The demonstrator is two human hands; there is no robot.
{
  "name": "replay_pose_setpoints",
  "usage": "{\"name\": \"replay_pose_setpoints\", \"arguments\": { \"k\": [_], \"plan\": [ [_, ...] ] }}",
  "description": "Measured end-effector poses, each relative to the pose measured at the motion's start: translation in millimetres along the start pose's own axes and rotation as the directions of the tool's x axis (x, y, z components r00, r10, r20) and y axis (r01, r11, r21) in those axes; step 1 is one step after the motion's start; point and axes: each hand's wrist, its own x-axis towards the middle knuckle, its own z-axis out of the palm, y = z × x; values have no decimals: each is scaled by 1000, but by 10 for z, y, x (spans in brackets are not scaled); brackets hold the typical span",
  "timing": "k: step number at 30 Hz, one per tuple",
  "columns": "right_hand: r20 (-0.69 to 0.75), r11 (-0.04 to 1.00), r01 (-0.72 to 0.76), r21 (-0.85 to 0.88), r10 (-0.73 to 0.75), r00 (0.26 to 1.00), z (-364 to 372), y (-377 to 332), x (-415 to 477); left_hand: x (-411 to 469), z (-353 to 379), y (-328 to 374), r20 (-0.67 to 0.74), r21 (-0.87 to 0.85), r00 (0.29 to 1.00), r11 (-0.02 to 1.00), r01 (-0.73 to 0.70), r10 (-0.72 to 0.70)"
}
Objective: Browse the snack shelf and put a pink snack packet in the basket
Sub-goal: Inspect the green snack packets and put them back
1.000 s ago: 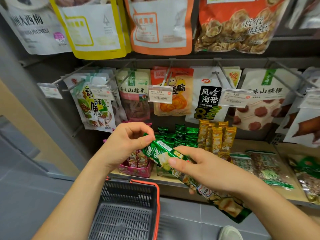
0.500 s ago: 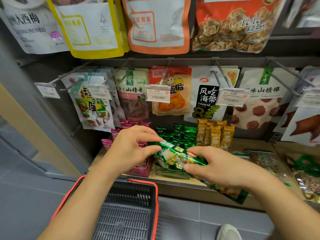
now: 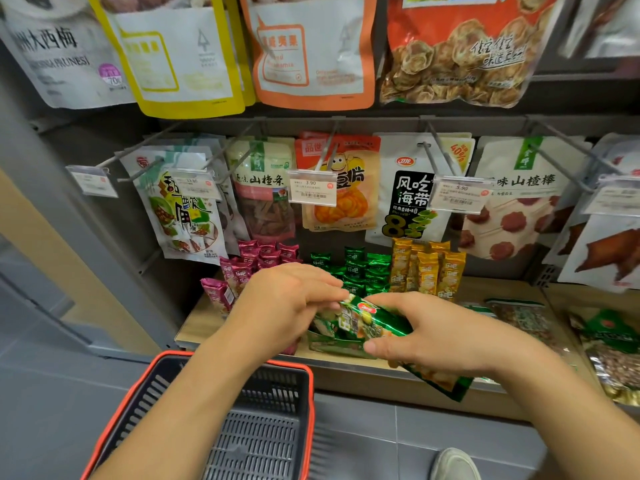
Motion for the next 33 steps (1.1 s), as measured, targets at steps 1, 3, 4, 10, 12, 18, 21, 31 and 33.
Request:
{"name": "replay_pose_setpoints", "arguments": {
  "k": [1, 3, 4, 10, 12, 18, 21, 31, 33],
  "plan": [
    [15, 999, -8, -37, 8, 1000, -32, 13, -22, -8, -18, -28, -18, 19, 1000, 1000, 5, -5],
    [-5, 988, -26, -155, 25, 1000, -104, 62, -64, -25, -55, -113, -60, 43, 998, 998, 36, -34],
    [-43, 985, -41, -168, 34, 998, -134, 80, -75, -38, -73, -156, -76, 34, 995, 997, 65, -62],
    [-136, 985, 3, -170, -26, 990, -131, 98, -90, -91, -4, -228, -22, -46, 984, 983, 177, -178],
    [-169, 985, 2, -171, -32, 985, -122, 109, -97, -90, 19, -229, 12, -123, 972, 965, 234, -234],
    [-194, 989, 10, -150, -39, 980, -72, 74, -69, -34, 147, -10, 58, -310, 970, 919, 243, -237],
    [-202, 993, 16, -115, -39, 979, -53, 62, -61, 0, 179, 31, 2, -320, 973, 922, 217, -229],
    [-564, 937, 189, 295, 11, 826, -72, -30, -55, -9, 119, -58, -152, -296, 952, 931, 214, -267],
    [-621, 943, 198, 269, 13, 784, -16, -52, -40, -20, 125, -28, -112, -276, 965, 940, 200, -238]
  ]
}}
